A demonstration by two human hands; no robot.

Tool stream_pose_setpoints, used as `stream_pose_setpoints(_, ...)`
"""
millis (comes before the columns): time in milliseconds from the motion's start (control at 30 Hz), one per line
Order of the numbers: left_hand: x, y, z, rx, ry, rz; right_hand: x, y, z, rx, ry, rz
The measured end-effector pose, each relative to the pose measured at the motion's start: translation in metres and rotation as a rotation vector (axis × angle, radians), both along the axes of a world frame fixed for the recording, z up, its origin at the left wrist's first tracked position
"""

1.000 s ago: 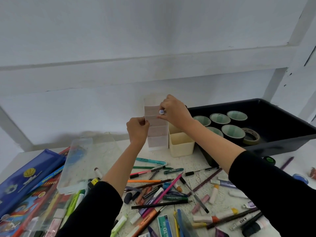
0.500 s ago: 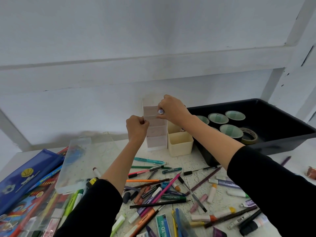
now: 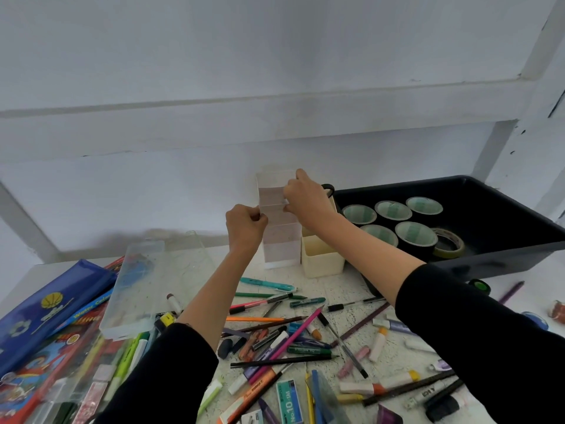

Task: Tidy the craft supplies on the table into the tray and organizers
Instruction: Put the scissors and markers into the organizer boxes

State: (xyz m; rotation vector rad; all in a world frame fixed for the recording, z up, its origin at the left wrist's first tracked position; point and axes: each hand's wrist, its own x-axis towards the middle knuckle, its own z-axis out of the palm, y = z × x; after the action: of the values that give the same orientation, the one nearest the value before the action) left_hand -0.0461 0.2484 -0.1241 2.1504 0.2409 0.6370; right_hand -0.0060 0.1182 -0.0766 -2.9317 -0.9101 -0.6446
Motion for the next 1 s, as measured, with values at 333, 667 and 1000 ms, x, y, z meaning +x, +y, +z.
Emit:
stream_pose_setpoints(333,-0.020,-0.013,-0.004,0.044,0.050,-0.020,-0.021,-0.043,0.004,0.302,0.122,0.199)
stream_pose_setpoints(667,-0.077,-0.084,-0.038,-0.132,0.114,0.006,-0.085,-0.143,-0.009,0.459,0.627,0.118)
stream_pose_setpoints(1000,-0.101,-0.166,-0.078,0.038,0.122,-0.505,-0.108,-0.247,-0.088,0.139,0.614,-0.353)
